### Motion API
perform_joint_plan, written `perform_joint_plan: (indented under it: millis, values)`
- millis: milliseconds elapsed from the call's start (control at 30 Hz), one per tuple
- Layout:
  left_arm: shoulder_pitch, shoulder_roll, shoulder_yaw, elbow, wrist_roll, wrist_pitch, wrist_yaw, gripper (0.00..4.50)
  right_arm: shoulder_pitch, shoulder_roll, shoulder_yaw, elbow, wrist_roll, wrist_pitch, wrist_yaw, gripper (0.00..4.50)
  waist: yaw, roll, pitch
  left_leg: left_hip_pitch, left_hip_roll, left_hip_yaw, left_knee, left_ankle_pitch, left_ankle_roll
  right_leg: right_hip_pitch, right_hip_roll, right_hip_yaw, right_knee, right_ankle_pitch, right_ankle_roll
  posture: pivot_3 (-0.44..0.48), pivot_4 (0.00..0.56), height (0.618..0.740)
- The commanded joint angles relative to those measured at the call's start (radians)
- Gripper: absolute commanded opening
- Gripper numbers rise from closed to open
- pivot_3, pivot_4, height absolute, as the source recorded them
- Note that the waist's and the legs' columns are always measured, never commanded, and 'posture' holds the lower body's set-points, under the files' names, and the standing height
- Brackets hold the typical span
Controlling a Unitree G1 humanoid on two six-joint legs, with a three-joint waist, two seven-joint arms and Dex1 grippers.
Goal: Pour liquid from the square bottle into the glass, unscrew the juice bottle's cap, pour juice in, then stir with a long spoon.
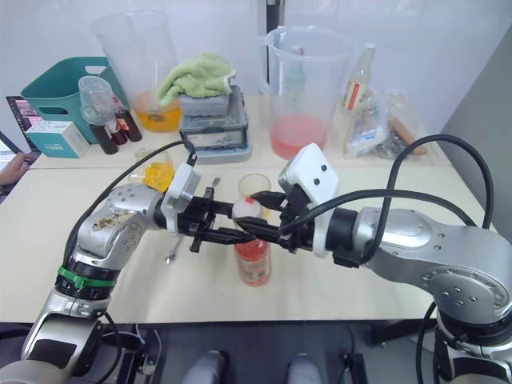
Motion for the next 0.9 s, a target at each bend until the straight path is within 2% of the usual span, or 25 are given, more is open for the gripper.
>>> perform_joint_plan:
  millis: [33, 100, 167, 267, 367, 433, 533, 733, 800, 900]
  values:
    - [-0.001, 0.013, -0.011, 0.001, 0.018, -0.006, -0.014, 1.56, -0.027, -0.028, 0.023, 0.042, -0.109, -0.084, 0.170, 1.66, 0.000, 0.000, 0.000, 0.000, 0.000, 0.000, 0.000, 0.000, 0.000, 0.000, 0.000, 0.000, 0.000, 0.000, 0.000, 0.000, 0.150, 0.740]
    - [-0.002, 0.017, -0.015, 0.004, 0.022, -0.012, -0.023, 1.56, -0.042, -0.052, 0.074, 0.113, -0.209, -0.161, 0.363, 1.66, -0.001, 0.000, 0.000, 0.000, 0.000, 0.000, 0.000, 0.000, 0.000, 0.000, 0.000, 0.000, 0.000, 0.000, 0.000, 0.000, 0.150, 0.740]
    - [0.000, 0.024, -0.022, 0.001, 0.023, -0.015, -0.039, 1.56, -0.085, -0.076, 0.156, 0.258, -0.304, -0.277, 0.694, 1.66, -0.002, 0.000, 0.000, 0.001, 0.000, 0.000, 0.000, 0.000, 0.000, 0.000, 0.000, 0.000, 0.000, 0.000, 0.000, 0.000, 0.150, 0.740]
    - [-0.001, 0.037, -0.028, 0.001, 0.025, -0.022, -0.062, 1.56, -0.218, -0.059, 0.317, 0.503, -0.487, -0.441, 1.070, 1.66, -0.013, 0.000, 0.000, 0.002, 0.000, 0.001, 0.000, 0.000, 0.000, 0.001, 0.000, 0.000, -0.001, 0.000, 0.000, 0.000, 0.150, 0.740]
    - [-0.003, 0.043, -0.031, 0.005, 0.026, -0.028, -0.071, 1.56, -0.296, -0.022, 0.385, 0.642, -0.589, -0.528, 1.244, 1.66, -0.022, 0.000, 0.000, 0.004, 0.000, 0.001, -0.003, 0.000, 0.000, 0.002, 0.000, 0.000, -0.002, 0.000, 0.000, 0.000, 0.150, 0.740]
    - [-0.004, 0.052, -0.036, -0.009, 0.021, -0.019, -0.077, 1.56, -0.452, 0.062, 0.500, 0.860, -0.651, -0.630, 1.396, 1.66, -0.031, 0.000, 0.000, 0.004, 0.000, 0.000, -0.003, 0.000, 0.000, 0.003, 0.000, 0.000, -0.003, 0.000, 0.000, 0.000, 0.150, 0.740]
    - [-0.008, 0.057, -0.041, -0.019, 0.017, -0.012, -0.077, 1.56, -0.571, 0.131, 0.576, 1.033, -0.669, -0.700, 1.452, 1.66, -0.038, 0.000, 0.000, 0.006, 0.000, 0.001, -0.004, 0.000, 0.000, 0.003, 0.000, 0.000, -0.003, 0.000, 0.000, 0.000, 0.150, 0.740]
    - [0.002, 0.060, -0.033, -0.042, 0.014, -0.001, -0.070, 1.56, -0.601, 0.105, 0.613, 1.024, -0.599, -0.696, 1.452, 1.66, -0.033, 0.000, 0.000, 0.005, 0.000, 0.000, -0.003, 0.001, -0.001, 0.003, 0.000, -0.001, -0.002, 0.000, 0.000, 0.000, 0.150, 0.740]
    - [0.009, 0.062, -0.032, -0.050, 0.011, 0.001, -0.067, 1.56, -0.602, 0.100, 0.599, 1.014, -0.584, -0.677, 1.452, 2.69, -0.032, 0.000, 0.000, 0.006, 0.001, 0.000, -0.003, 0.001, -0.002, 0.003, 0.000, -0.001, 0.000, 0.000, 0.000, 0.000, 0.150, 0.740]
    - [0.012, 0.061, -0.032, -0.053, 0.010, 0.002, -0.064, 1.56, -0.607, 0.099, 0.576, 1.010, -0.568, -0.652, 1.452, 3.74, -0.032, 0.000, 0.000, 0.005, 0.000, 0.000, -0.003, 0.001, -0.002, 0.002, 0.000, 0.000, 0.001, 0.000, 0.000, 0.000, 0.150, 0.740]
